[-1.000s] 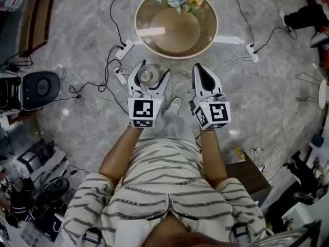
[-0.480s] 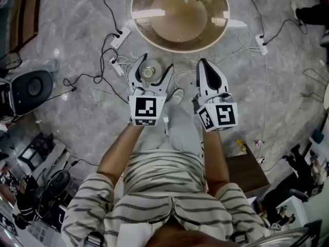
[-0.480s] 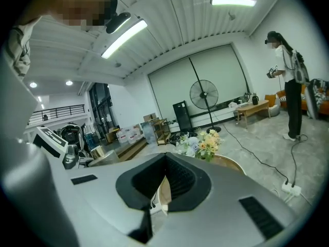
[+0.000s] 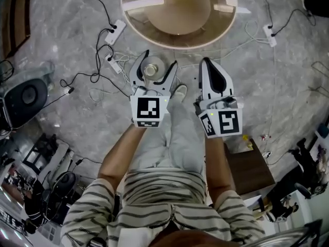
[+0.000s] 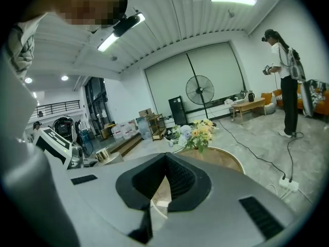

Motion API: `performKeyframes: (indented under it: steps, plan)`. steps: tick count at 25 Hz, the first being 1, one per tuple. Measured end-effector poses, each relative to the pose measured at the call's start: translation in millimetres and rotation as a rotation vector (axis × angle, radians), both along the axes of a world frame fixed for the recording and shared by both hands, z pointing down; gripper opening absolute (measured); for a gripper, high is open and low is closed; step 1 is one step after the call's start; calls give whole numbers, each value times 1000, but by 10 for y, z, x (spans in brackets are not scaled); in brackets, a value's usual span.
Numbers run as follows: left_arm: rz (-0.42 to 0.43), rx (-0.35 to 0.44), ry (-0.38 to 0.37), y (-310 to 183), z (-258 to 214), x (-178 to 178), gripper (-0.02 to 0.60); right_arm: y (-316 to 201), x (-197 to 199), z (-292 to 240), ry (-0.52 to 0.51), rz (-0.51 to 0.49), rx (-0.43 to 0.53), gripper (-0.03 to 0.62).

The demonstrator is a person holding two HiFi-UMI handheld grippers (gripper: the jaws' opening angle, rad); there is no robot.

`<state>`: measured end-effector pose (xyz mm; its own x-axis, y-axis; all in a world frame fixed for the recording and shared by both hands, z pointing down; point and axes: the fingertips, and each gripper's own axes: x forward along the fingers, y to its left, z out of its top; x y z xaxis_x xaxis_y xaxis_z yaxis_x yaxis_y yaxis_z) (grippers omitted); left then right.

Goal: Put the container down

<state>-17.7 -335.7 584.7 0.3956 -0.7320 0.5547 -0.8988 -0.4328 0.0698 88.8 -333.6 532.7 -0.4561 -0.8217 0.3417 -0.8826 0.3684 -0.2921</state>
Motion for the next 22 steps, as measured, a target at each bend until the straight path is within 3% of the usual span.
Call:
performKeyframes:
  steps: [22]
  plan:
    - [40, -39, -31, -420, 1219, 54, 336, -44, 55, 1064, 13, 56, -110, 8]
